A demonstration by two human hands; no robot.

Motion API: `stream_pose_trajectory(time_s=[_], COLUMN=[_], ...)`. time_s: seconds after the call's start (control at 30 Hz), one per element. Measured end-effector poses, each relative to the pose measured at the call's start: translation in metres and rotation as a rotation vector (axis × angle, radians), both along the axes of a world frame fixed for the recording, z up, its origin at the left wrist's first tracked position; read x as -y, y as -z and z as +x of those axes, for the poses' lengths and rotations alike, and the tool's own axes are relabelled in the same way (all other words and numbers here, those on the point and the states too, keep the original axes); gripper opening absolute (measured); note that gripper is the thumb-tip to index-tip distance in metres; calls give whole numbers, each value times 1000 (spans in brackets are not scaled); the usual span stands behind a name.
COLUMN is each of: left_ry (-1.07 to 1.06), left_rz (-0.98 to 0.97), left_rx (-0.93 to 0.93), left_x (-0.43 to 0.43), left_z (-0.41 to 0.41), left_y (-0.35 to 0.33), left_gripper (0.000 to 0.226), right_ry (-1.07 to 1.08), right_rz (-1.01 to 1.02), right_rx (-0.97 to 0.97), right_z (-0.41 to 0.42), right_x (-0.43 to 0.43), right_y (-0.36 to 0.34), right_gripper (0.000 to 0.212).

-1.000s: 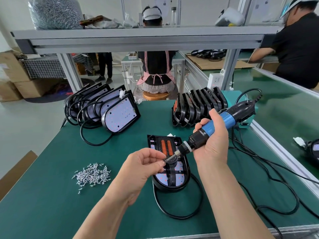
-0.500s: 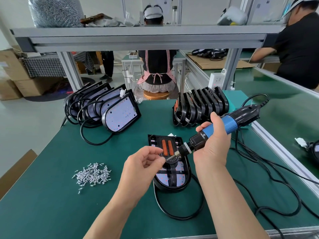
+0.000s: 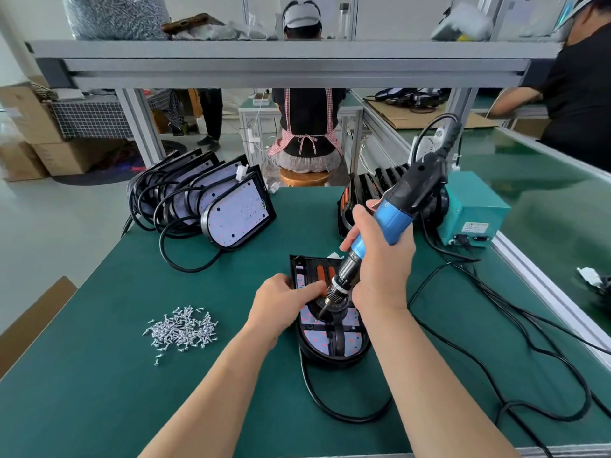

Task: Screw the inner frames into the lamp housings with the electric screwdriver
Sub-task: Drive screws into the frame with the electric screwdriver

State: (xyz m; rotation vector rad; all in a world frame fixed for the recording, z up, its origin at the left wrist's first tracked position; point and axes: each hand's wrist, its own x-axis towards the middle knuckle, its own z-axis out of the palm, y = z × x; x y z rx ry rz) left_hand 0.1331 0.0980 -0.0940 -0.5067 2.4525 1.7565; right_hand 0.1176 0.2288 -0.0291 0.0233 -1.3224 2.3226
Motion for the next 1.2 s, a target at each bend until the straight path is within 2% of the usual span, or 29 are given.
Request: stream_pose_trajectory(time_s=[0.2, 0.47, 0.8, 0.97, 1.2], left_ry=[-4, -3, -14, -2, -27], left_rz=[5, -12, -4, 2, 19], left_rx=[-16, -27, -45, -46, -56], left_x=[1, 1, 2, 2, 0], left_z=[-5, -9, -10, -9, -12], left_y=[7, 10, 12, 11, 12], left_gripper=[57, 74, 63, 64, 63], right_ry=[-47, -138, -154, -165, -180], right_rz=[24, 134, 199, 217, 216], right_rx=[9, -32, -26, -34, -68], right_z=[-4, -5, -1, 0, -6], right_x=[9, 13, 20, 22, 17], right_y=[4, 0, 0, 1, 4], right_gripper=[29, 20, 24, 28, 19])
